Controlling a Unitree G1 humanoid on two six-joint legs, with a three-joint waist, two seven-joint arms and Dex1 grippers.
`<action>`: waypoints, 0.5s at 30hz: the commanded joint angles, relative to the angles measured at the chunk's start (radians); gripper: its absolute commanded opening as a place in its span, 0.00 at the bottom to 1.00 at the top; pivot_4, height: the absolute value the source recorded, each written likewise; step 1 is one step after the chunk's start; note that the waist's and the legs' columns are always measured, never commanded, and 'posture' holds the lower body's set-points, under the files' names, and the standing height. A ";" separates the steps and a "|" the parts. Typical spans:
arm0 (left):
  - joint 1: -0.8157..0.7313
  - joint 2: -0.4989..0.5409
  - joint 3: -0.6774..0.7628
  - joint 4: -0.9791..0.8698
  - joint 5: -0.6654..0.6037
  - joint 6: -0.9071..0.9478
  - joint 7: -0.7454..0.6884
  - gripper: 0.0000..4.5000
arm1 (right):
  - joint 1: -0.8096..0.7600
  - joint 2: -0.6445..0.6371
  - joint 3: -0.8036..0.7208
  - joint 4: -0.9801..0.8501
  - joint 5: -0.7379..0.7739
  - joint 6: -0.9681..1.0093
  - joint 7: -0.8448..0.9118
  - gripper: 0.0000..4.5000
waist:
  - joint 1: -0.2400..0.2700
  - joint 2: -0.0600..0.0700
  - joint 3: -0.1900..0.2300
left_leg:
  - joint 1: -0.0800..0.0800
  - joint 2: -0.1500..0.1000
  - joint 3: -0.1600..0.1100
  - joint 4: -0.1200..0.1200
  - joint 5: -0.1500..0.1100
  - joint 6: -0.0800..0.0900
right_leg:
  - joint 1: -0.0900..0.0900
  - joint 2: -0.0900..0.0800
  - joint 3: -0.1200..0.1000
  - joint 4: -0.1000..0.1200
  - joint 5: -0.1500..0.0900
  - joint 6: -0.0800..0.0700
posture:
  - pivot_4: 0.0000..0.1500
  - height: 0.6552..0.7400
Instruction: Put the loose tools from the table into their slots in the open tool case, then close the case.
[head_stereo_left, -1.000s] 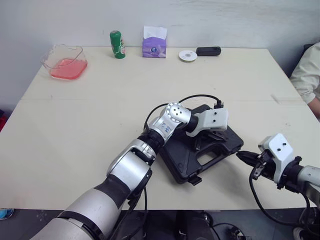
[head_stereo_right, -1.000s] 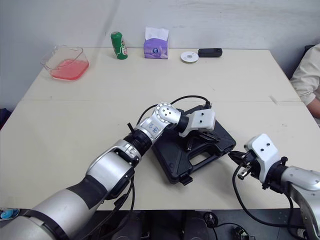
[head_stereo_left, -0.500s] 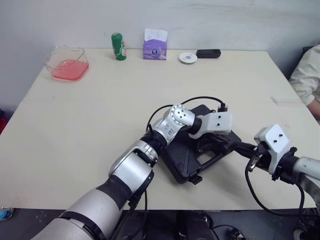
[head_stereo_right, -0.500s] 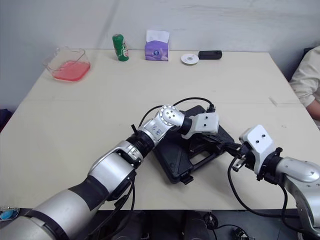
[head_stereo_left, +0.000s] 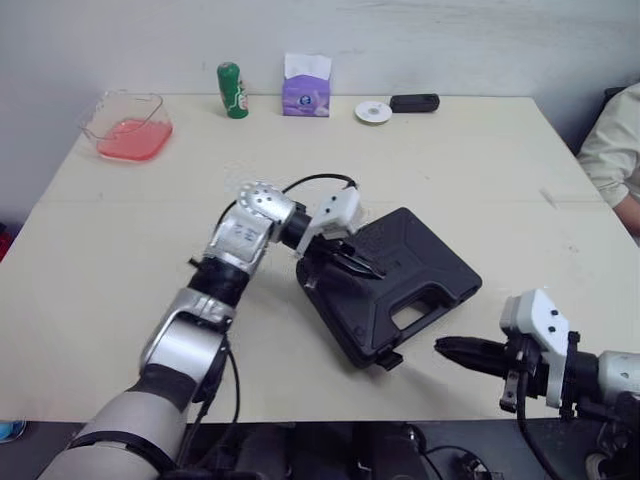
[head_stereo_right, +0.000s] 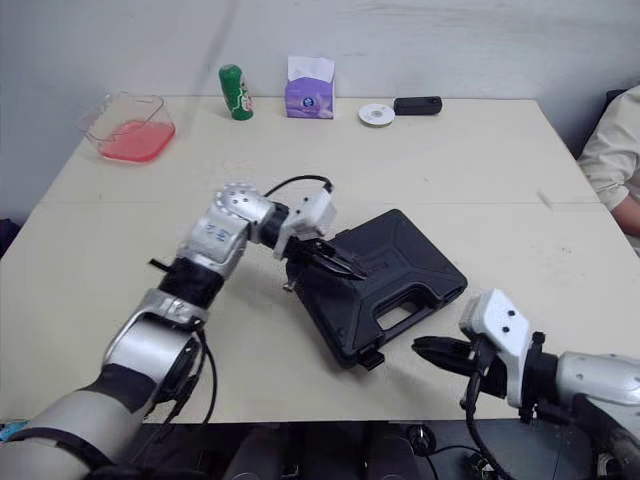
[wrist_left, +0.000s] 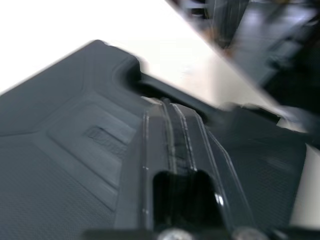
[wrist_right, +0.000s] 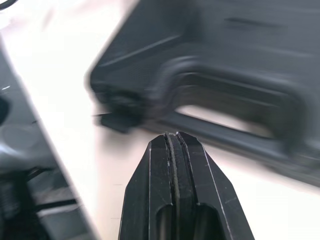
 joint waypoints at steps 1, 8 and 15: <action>0.103 0.083 -0.084 -0.242 -0.029 0.074 -0.091 0.01 | 0.002 -0.002 0.179 -0.033 -0.068 -0.024 -0.042 0.00 | 0.004 0.000 0.000 | 0.000 0.000 0.000 0.000 0.000 0.001 | 0.000 0.000 0.001 -0.001 0.001 0.001 | 1.00 0.82; 0.166 0.106 -0.183 -0.317 0.011 0.060 0.017 0.01 | -0.031 -0.007 0.369 0.006 -0.178 -0.083 -0.070 0.00 | 0.017 0.000 0.000 | -0.003 -0.001 -0.002 0.002 -0.002 0.004 | -0.001 -0.001 0.006 -0.002 0.001 0.001 | 1.00 0.82; 0.187 0.128 -0.289 -0.256 0.156 -0.100 0.054 0.01 | -0.099 0.030 0.378 0.043 -0.165 -0.101 -0.082 0.00 | 0.015 0.000 0.000 | -0.001 -0.001 -0.001 0.002 -0.002 0.004 | 0.001 0.000 0.004 -0.001 0.001 0.001 | 1.00 0.82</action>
